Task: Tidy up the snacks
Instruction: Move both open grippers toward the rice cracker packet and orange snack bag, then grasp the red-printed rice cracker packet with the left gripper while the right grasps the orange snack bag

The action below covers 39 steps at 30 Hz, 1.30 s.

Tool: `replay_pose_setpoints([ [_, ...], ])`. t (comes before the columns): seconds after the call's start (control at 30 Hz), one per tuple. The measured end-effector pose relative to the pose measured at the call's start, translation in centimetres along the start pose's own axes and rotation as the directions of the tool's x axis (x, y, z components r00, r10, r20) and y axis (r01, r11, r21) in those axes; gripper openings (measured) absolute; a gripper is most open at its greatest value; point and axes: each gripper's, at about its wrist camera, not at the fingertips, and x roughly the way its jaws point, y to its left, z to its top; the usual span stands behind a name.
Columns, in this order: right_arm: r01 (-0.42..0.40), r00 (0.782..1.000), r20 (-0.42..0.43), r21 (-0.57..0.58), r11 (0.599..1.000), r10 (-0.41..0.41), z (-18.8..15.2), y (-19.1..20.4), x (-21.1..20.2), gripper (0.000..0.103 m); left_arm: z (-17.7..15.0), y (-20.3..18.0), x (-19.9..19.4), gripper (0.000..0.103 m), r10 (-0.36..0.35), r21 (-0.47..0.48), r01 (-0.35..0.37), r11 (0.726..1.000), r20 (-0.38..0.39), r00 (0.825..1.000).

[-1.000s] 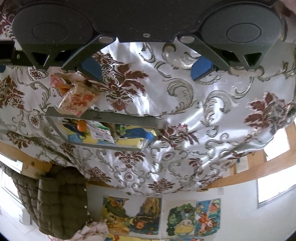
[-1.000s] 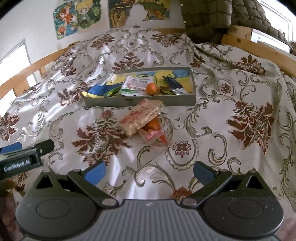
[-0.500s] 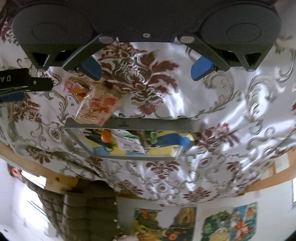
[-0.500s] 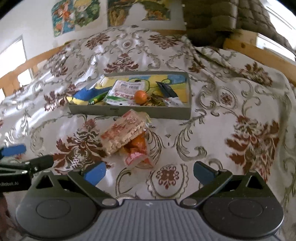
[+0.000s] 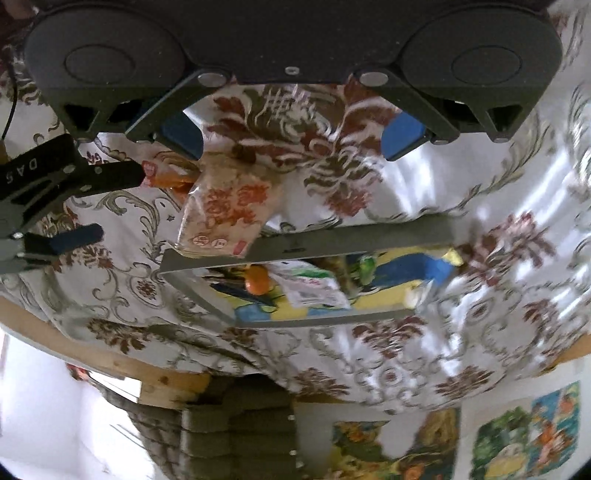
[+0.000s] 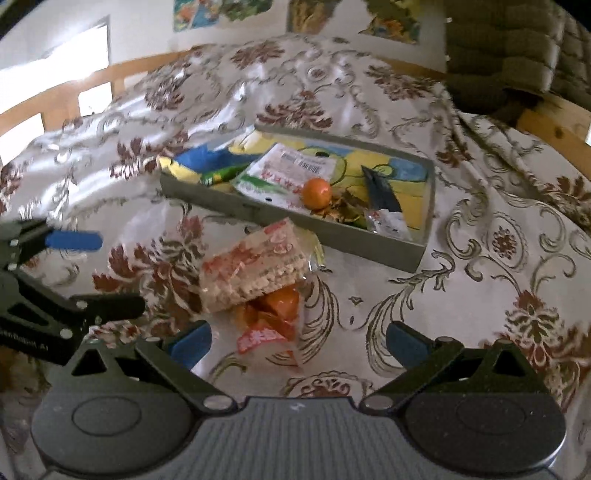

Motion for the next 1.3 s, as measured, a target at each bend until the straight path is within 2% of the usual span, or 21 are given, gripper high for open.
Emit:
replay_pose_setpoints([
  [0.13,-0.038,0.999,-0.016,0.015,0.999,0.038,0.0,-1.2,1.2,0.103,0.2,-0.3,1.4,0.102,-0.048,0.074,0.047,0.996,0.007,0.999],
  [0.23,-0.057,0.998,-0.017,0.011,0.998,0.058,0.2,-1.7,1.5,0.103,0.6,-0.3,2.3,0.102,-0.073,0.095,0.073,0.993,0.004,0.997],
  [0.37,-0.087,0.996,-0.035,-0.038,0.996,0.085,0.0,-1.4,1.8,0.102,1.3,0.5,3.5,0.102,-0.152,0.049,0.152,0.987,-0.006,0.988],
  [0.5,-0.099,0.994,-0.053,-0.095,0.991,0.094,-0.4,-0.3,2.4,0.101,1.7,1.2,4.6,0.102,-0.199,-0.001,0.199,0.980,0.007,0.980],
  [0.67,-0.122,0.992,-0.054,-0.094,0.988,0.118,-0.3,0.6,3.5,0.093,2.0,0.9,6.0,0.102,-0.234,-0.027,0.234,0.972,-0.006,0.972],
  [1.0,-0.084,0.996,-0.049,-0.132,0.988,0.078,-0.3,1.2,5.3,0.074,2.2,-0.1,7.9,0.102,-0.256,-0.028,0.255,0.966,-0.010,0.967],
  [1.2,-0.092,0.995,-0.040,-0.152,0.984,0.087,-0.2,1.4,5.9,0.066,2.5,0.3,9.0,0.102,-0.275,-0.086,0.272,0.958,-0.015,0.961],
  [1.3,-0.097,0.995,-0.041,-0.164,0.982,0.092,-0.1,1.6,6.2,0.063,2.5,0.9,9.8,0.101,-0.291,-0.150,0.284,0.947,-0.031,0.956],
])
